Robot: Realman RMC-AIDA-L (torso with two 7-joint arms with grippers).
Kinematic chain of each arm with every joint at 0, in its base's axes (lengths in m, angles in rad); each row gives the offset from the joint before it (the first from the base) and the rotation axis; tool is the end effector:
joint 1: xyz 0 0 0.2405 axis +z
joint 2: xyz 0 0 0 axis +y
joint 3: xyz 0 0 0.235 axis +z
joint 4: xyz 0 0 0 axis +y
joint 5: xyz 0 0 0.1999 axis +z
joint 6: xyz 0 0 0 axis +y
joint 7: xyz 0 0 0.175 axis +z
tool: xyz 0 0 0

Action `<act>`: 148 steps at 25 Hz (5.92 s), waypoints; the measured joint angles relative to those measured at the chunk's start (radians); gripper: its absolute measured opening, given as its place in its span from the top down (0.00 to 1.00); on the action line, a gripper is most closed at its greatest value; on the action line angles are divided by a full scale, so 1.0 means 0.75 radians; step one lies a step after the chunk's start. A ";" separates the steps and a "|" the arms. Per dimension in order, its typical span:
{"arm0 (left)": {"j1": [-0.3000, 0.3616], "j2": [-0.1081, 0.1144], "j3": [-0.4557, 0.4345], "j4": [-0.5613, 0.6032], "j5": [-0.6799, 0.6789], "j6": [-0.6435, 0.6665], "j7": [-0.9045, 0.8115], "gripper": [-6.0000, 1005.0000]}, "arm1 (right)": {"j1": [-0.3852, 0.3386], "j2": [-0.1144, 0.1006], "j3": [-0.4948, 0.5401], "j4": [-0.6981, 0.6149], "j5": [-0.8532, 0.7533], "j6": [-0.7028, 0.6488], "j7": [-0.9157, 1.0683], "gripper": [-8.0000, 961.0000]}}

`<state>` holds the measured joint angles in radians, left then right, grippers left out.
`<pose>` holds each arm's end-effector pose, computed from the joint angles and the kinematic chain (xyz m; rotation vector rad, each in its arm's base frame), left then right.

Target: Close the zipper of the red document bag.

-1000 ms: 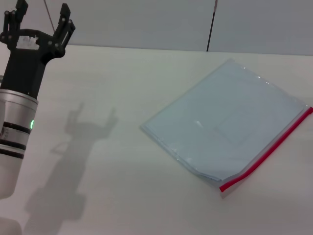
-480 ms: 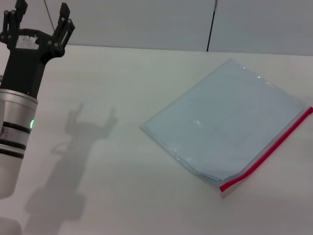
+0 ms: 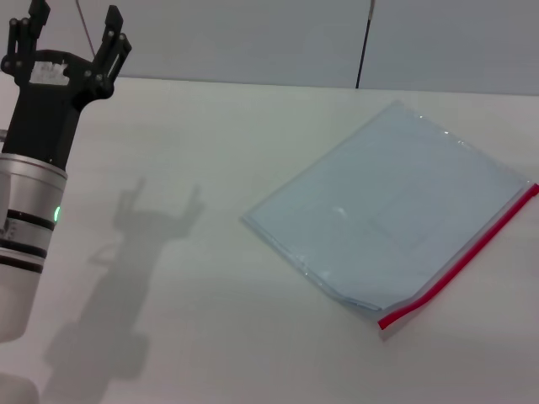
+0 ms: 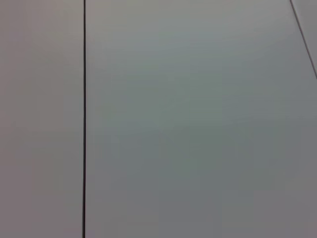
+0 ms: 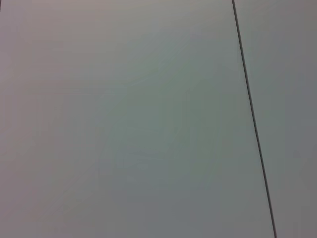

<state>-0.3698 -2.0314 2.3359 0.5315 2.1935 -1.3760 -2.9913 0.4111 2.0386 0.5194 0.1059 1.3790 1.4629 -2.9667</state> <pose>-0.2168 0.3461 0.0321 -1.4138 -0.2256 -0.9425 0.3119 0.3281 0.0702 -1.3149 0.4094 0.8211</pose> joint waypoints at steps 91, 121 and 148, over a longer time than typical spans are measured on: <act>0.003 0.001 0.000 -0.001 0.007 -0.056 0.000 0.13 | -0.011 0.002 0.001 0.006 0.000 0.015 0.002 0.13; 0.008 0.003 0.021 -0.001 0.014 -0.070 0.000 0.12 | -0.014 0.004 0.001 0.006 0.000 0.017 0.014 0.13; 0.011 0.003 0.021 -0.003 0.008 -0.084 0.000 0.12 | -0.014 0.004 0.001 0.006 0.000 0.017 0.014 0.13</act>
<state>-0.3619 -2.0294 2.3516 0.5291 2.1997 -1.4389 -2.9913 0.4003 2.0417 0.5200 0.1104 1.3790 1.4757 -2.9559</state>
